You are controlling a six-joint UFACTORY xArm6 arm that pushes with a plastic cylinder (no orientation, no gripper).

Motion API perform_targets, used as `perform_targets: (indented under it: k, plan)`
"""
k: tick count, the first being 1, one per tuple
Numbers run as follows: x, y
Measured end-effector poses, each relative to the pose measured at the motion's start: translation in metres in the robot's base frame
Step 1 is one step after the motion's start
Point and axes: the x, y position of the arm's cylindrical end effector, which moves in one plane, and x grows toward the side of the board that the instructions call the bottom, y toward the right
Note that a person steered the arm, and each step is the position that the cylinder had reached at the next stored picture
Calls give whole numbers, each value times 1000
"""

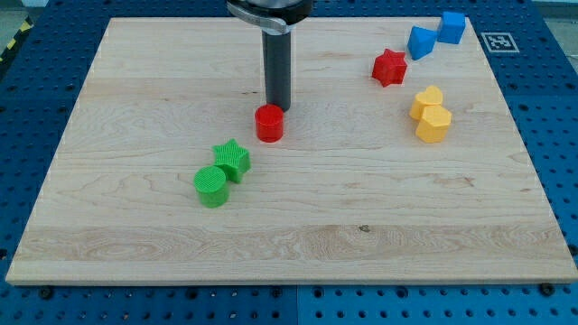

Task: Slide the red circle to the right of the green star

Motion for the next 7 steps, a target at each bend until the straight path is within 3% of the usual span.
perform_targets:
  k: [2, 5, 7]
  plan:
    - [20, 3]
    - [90, -39]
    - [88, -42]
